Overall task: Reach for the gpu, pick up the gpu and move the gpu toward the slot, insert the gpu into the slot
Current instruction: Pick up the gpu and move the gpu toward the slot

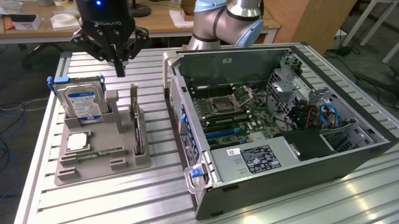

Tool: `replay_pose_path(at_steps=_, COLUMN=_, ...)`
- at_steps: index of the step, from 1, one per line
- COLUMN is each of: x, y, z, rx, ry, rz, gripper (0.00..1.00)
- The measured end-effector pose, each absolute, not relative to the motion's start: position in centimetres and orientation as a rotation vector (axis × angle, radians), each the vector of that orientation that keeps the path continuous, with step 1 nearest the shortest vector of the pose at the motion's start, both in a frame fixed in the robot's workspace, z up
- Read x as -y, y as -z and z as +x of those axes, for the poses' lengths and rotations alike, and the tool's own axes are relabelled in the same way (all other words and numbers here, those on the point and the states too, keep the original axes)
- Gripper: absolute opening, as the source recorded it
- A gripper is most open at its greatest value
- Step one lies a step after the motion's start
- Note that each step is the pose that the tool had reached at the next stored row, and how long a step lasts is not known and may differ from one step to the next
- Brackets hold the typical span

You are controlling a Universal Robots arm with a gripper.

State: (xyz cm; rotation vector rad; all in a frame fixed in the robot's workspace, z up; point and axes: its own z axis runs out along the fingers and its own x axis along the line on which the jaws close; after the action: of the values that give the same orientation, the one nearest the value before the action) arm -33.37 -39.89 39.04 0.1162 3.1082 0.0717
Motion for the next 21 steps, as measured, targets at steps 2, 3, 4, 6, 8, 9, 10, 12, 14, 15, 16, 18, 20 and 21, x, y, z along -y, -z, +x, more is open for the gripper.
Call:
replay_pose_path(at_steps=2, x=39.88, y=-39.04, z=-33.37, rx=-3.108, ry=-0.072, rz=0.116, gripper=0.10)
replay_pose_path(at_steps=3, x=39.89, y=-39.04, z=-33.37, rx=-3.108, ry=-0.072, rz=0.116, gripper=0.10)
replay_pose_path(at_steps=4, x=39.89, y=-39.04, z=-33.38, rx=-3.108, ry=-0.072, rz=0.116, gripper=0.10)
replay_pose_path(at_steps=6, x=39.88, y=-39.04, z=-33.37, rx=-3.108, ry=-0.072, rz=0.116, gripper=0.16)
replay_pose_path(at_steps=8, x=39.89, y=-39.04, z=-33.37, rx=-3.108, ry=-0.072, rz=0.116, gripper=0.23)
replay_pose_path(at_steps=9, x=39.89, y=-39.04, z=-33.37, rx=-3.108, ry=-0.072, rz=0.116, gripper=0.29)
replay_pose_path(at_steps=10, x=39.89, y=-39.04, z=-33.37, rx=-3.108, ry=-0.072, rz=0.116, gripper=0.35)
replay_pose_path(at_steps=12, x=39.89, y=-39.04, z=-33.37, rx=-3.108, ry=-0.072, rz=0.116, gripper=0.41)
replay_pose_path(at_steps=14, x=39.89, y=-39.03, z=-33.38, rx=-3.108, ry=-0.072, rz=0.116, gripper=0.47)
replay_pose_path(at_steps=15, x=39.89, y=-39.03, z=-33.39, rx=-3.108, ry=-0.072, rz=0.112, gripper=0.47)
replay_pose_path(at_steps=16, x=39.89, y=-39.01, z=-33.39, rx=-3.109, ry=-0.072, rz=0.093, gripper=0.53)
replay_pose_path(at_steps=18, x=39.89, y=-38.90, z=-33.40, rx=-3.112, ry=-0.072, rz=0.046, gripper=0.53)
replay_pose_path(at_steps=20, x=39.89, y=-38.57, z=-33.36, rx=-3.115, ry=-0.072, rz=0.016, gripper=0.53)
replay_pose_path(at_steps=21, x=39.89, y=-38.39, z=-33.36, rx=-3.116, ry=-0.073, rz=0.015, gripper=0.53)
